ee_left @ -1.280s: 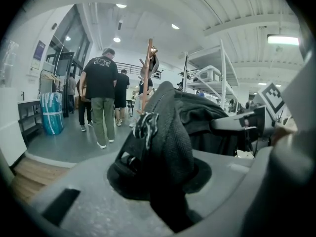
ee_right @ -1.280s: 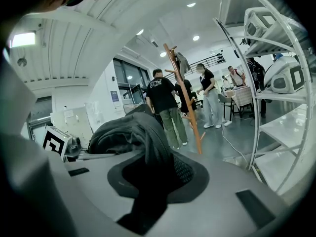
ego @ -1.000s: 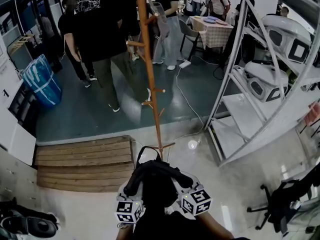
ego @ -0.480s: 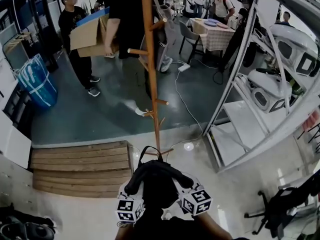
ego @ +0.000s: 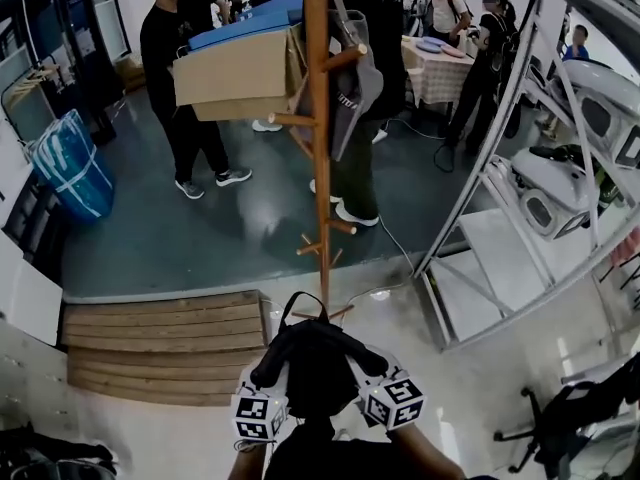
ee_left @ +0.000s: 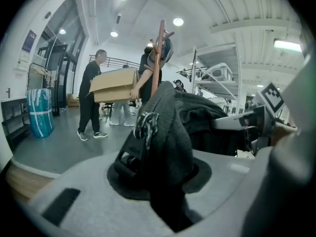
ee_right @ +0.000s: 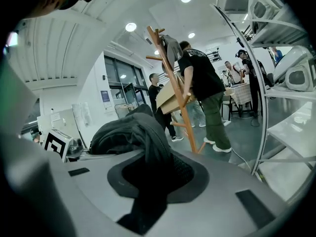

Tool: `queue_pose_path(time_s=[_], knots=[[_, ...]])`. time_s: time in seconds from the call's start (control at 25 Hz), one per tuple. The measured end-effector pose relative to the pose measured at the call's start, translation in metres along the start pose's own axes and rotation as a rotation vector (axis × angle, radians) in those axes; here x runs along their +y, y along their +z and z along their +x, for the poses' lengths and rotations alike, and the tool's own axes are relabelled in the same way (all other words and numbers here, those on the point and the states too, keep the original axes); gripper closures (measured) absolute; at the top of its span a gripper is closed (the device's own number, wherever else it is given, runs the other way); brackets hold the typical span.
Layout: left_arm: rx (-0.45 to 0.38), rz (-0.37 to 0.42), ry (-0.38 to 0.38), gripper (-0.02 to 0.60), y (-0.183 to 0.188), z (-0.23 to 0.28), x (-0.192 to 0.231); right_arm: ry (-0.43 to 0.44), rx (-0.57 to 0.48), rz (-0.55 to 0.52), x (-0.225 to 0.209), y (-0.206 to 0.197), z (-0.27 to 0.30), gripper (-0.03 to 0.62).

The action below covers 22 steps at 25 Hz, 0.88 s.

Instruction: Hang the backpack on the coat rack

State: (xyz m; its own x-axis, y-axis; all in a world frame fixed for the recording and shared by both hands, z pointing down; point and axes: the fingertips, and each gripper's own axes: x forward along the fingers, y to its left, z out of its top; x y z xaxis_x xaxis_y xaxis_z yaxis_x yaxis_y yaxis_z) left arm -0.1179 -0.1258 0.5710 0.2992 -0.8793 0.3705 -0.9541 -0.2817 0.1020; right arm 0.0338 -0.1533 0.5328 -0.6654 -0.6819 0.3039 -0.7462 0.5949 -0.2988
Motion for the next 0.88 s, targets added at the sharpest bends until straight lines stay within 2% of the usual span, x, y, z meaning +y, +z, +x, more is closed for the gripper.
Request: queue_pose_path(time_s=[0.48,0.88], knots=[[0.017,-0.01,-0.038,0.469,0.009,0.061,0.049,-0.028,0.019,0.026,-0.024,0.006,0.071,0.525],[0.019,-0.019,-0.102,0.471,0.003,0.107,0.074,-0.076,0.036,0.027,-0.044,0.003,0.109,0.525]])
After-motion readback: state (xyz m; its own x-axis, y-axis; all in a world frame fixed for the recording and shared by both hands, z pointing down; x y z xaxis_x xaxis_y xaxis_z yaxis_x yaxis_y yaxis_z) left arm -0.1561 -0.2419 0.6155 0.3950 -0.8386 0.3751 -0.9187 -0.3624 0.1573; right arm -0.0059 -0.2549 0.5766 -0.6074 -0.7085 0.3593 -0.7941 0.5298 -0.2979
